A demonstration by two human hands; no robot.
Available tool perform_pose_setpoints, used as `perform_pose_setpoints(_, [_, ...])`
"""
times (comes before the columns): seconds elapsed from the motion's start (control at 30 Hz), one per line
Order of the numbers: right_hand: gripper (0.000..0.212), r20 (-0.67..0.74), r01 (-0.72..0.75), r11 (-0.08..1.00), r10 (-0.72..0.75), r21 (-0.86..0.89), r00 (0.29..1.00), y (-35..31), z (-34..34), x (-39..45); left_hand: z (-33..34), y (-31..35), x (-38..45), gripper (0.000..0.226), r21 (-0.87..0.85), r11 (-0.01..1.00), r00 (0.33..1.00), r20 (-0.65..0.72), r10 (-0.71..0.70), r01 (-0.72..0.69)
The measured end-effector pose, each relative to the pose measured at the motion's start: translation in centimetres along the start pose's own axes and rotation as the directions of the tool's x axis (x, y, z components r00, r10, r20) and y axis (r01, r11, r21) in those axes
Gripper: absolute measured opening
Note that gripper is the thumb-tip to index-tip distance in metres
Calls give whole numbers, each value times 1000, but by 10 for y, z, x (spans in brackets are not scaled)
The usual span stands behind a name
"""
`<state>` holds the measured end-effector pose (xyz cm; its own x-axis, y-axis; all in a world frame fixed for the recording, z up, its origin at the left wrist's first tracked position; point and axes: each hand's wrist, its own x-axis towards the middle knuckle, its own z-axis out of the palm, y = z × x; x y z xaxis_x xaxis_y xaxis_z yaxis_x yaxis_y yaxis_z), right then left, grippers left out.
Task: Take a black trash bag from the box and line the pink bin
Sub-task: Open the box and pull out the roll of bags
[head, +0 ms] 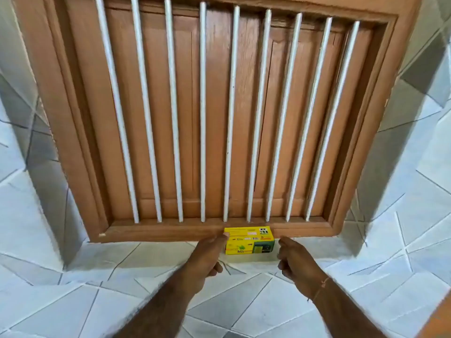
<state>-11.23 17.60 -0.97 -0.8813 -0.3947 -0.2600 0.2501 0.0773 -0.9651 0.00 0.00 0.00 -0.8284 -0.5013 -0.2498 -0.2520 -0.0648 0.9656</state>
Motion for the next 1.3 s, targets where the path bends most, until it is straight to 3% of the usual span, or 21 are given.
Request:
perform_pose_setpoints(0.13, [42, 93, 3, 994, 7, -110, 996, 3, -12, 18, 21, -1, 10, 29, 47, 999, 997, -71, -9, 12])
perform_pose_setpoints(0.23, [32, 158, -22, 992, 42, -121, 987, 4, -15, 21, 33, -2, 11, 23, 55, 998, 993, -116, -21, 28])
perform_pose_setpoints(0.4, [19, 156, 103, 994, -96, -38, 983, 7, -14, 22, 29, -9, 6, 13, -59, 986, 951, -277, 136, -158])
perform_pose_setpoints(0.53, [46, 157, 147, 987, -155, 60, 975, 17, 12, 8, 1, -11, 0, 14, -54, 965, 896, -388, 218, -258])
perform_pose_setpoints(0.63, [91, 102, 125, 966, -151, 225, 983, 22, 42, -2, -21, -11, -5, 17, -43, 956, 884, -393, 252, -291])
perform_pose_setpoints(0.67, [96, 83, 124, 956, -151, 264, 985, 23, 50, -5, -26, -11, -9, 18, -67, 951, 887, -385, 254, -301])
perform_pose_setpoints(0.8, [52, 52, 106, 941, -130, 323, 990, 20, 67, -28, -48, -21, -21, 22, -173, 940, 924, -303, 234, -294])
perform_pose_setpoints(1.03, [41, 117, 118, 967, -147, 227, 982, 20, 74, -56, -79, -41, -38, 44, -239, 955, 982, -107, 155, -176])
perform_pose_setpoints(1.2, [29, 247, 71, 962, -139, 265, 959, 5, 63, -54, -81, -30, -46, 68, -320, 936, 988, -74, 133, -150])
perform_pose_setpoints(1.3, [19, 296, -84, 882, -64, 463, 953, -3, 51, -47, -79, -25, -46, 39, -413, 899, 989, -99, 114, -145])
